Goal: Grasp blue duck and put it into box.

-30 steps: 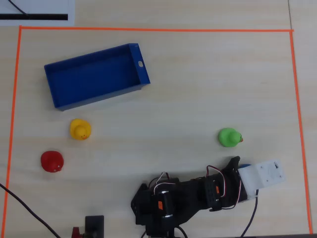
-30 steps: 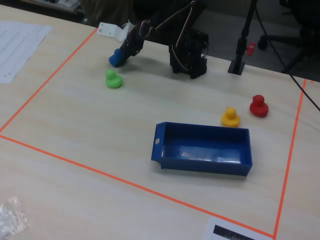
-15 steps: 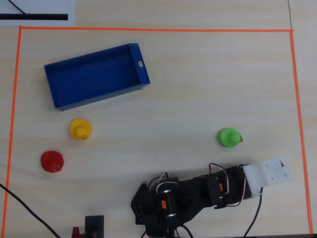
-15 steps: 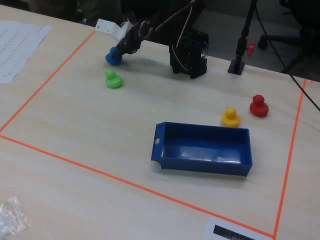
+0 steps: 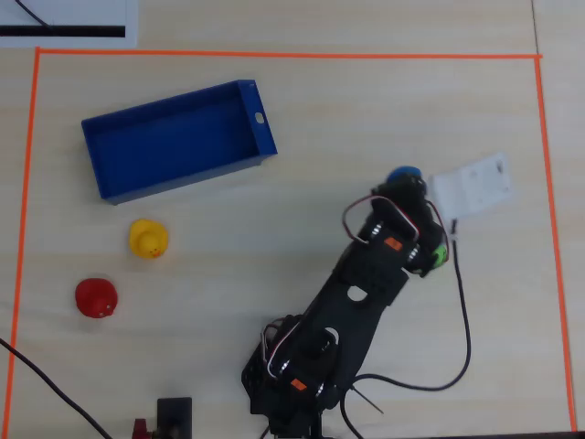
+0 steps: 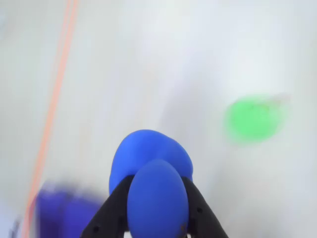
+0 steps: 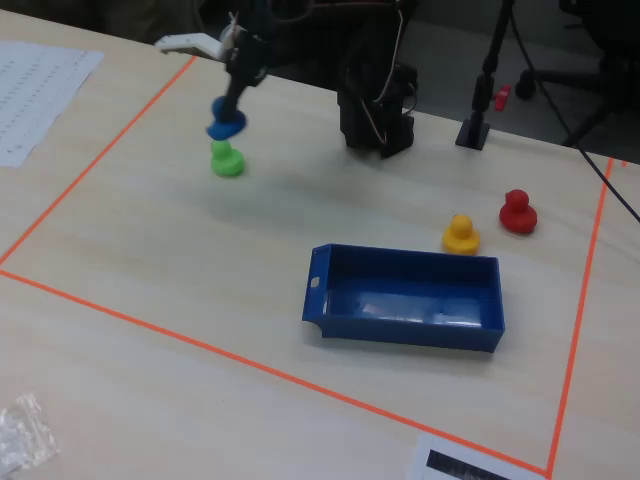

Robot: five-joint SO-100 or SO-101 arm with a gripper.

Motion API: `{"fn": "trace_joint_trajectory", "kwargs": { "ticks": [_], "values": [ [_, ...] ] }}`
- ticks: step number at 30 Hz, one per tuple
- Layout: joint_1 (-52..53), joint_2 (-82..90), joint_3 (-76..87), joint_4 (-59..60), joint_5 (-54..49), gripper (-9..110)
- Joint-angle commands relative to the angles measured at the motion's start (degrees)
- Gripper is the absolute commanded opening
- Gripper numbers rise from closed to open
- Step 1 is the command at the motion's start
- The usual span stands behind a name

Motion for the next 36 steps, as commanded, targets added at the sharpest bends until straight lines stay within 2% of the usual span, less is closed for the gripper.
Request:
{"fn": "trace_joint_trajectory", "kwargs": {
  "ticks": [1, 7, 13, 19, 27, 31, 36],
  "values": [
    [-34.19, -2.37, -15.64, 12.22, 12.92, 0],
    [-59.33, -7.38, -8.79, 3.78, 21.27, 0],
    [-69.79, -20.48, -3.87, -8.44, 22.68, 0],
    [-68.20, -28.30, -11.16, -14.59, 23.20, 0],
    [-59.15, -36.12, -24.87, -11.95, 19.51, 1],
    [-57.92, -37.97, -20.57, -11.69, 16.26, 21],
    [-55.63, -37.44, -13.27, -14.50, 13.71, 34]
  ]
}}
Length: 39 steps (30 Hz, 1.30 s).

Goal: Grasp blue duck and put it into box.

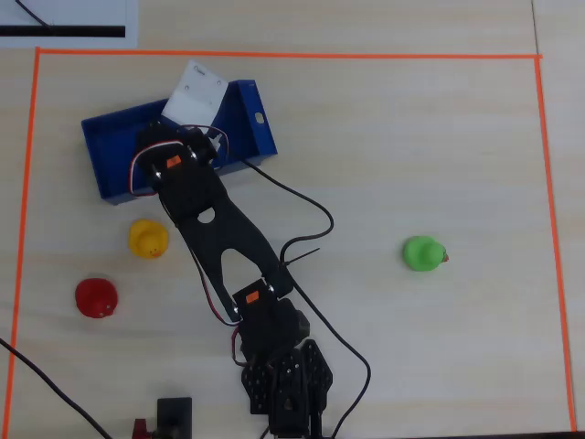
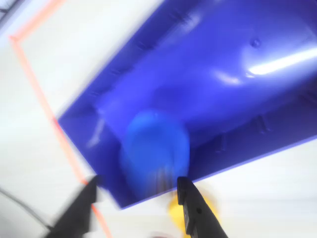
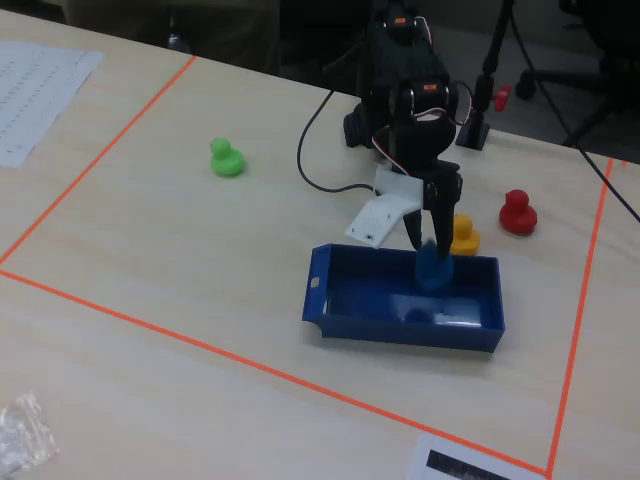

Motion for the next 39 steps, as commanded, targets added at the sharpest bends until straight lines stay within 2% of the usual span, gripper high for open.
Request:
{"fn": "trace_joint_trajectory", "kwargs": {
  "ticks": [1, 3, 7, 15, 18, 24, 29, 34, 39],
  "values": [
    [2.55, 2.29, 4.39, -2.55, -1.93, 36],
    [3.78, 6.68, 8.53, -3.34, -2.46, 30],
    [7.21, 25.66, 25.49, -7.82, -4.48, 0],
    [18.81, 72.16, 61.70, -12.13, -16.44, 0],
    [22.50, 85.43, 73.56, -12.66, -22.15, 0],
    [23.82, 105.29, 89.03, -5.98, -26.98, 0],
    [24.96, 106.61, 97.38, -2.37, -32.34, 0],
    [23.20, 106.70, 97.91, 11.16, -37.44, 0],
    [23.73, 106.70, 97.91, 11.69, -36.21, 0]
  ]
}}
